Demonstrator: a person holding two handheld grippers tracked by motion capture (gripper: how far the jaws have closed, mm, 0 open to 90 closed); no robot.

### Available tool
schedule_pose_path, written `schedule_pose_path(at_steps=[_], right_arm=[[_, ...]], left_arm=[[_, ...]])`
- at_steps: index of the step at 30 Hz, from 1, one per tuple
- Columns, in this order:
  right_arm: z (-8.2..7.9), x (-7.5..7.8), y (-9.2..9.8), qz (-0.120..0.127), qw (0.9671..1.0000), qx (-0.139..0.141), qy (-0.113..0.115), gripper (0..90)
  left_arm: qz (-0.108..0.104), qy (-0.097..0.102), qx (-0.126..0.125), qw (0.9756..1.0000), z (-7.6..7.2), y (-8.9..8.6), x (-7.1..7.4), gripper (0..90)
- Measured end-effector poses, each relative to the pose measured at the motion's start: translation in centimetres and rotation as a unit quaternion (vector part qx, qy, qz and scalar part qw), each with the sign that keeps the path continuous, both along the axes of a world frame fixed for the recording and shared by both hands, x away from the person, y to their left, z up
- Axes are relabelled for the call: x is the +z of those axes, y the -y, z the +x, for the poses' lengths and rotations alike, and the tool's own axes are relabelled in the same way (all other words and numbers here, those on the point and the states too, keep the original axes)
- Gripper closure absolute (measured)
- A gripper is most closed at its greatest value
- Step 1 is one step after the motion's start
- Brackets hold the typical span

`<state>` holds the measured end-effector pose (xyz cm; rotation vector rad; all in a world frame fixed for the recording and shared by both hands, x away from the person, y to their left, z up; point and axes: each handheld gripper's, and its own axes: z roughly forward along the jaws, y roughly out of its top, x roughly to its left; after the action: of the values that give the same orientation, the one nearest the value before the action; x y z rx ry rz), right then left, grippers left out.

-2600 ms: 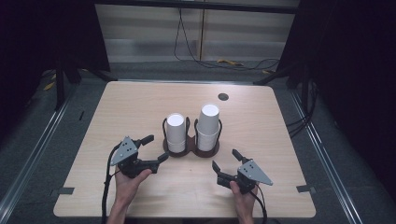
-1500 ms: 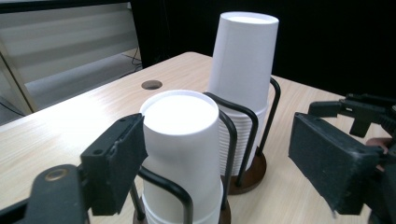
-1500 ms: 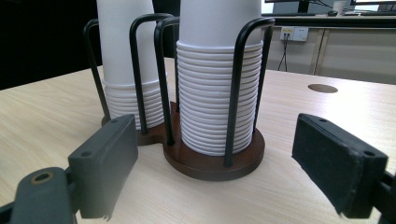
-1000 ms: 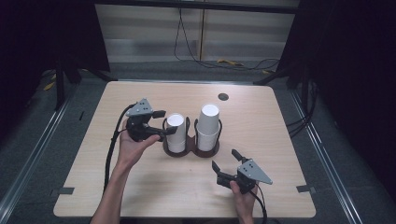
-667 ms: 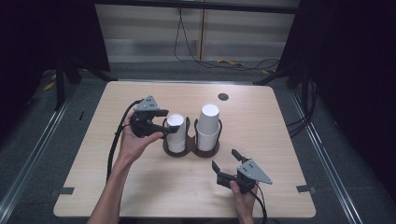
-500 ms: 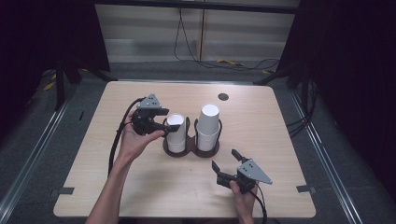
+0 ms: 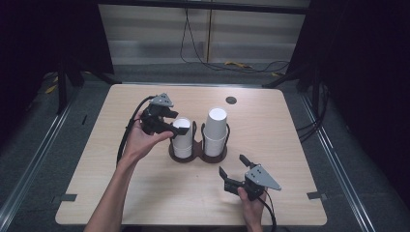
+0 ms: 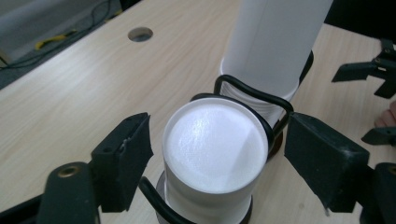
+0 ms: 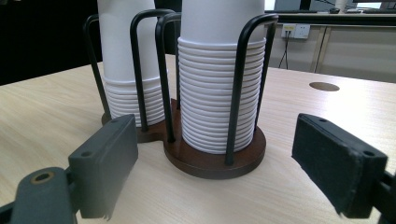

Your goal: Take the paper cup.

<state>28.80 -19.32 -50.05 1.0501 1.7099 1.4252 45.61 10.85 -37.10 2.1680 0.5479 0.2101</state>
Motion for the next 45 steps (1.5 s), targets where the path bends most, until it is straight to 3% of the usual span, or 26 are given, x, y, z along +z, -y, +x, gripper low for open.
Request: schedule_pose_path(at_steps=[4, 6, 16, 20, 36, 45], right_arm=[[0.0, 0.0, 0.0, 0.000, 1.0000, -0.001, -0.001, 13.9], [0.0, 0.0, 0.0, 0.000, 1.0000, -0.001, -0.001, 13.9], [0.0, 0.0, 0.0, 0.001, 1.0000, 0.000, 0.000, 13.9], [0.0, 0.0, 0.0, 0.000, 1.0000, -0.002, 0.001, 13.9], [0.0, 0.0, 0.0, -0.001, 1.0000, 0.001, 0.001, 13.9], [0.0, 0.0, 0.0, -0.001, 1.0000, 0.001, 0.000, 14.0]], left_arm=[[0.012, -0.004, -0.005, 0.9999, 0.3, 0.2, 0.0, 24.3], [0.031, -0.005, -0.013, 0.9994, 0.5, 0.3, 0.1, 24.3], [0.048, -0.010, -0.026, 0.9985, 0.7, 1.0, -0.5, 27.1], [0.055, -0.014, -0.031, 0.9979, 0.8, 1.2, -0.7, 32.4], [0.093, -0.032, -0.029, 0.9948, 1.2, 1.9, -1.3, 26.9], [0.082, -0.035, -0.024, 0.9957, 1.2, 1.9, -1.2, 32.0]])
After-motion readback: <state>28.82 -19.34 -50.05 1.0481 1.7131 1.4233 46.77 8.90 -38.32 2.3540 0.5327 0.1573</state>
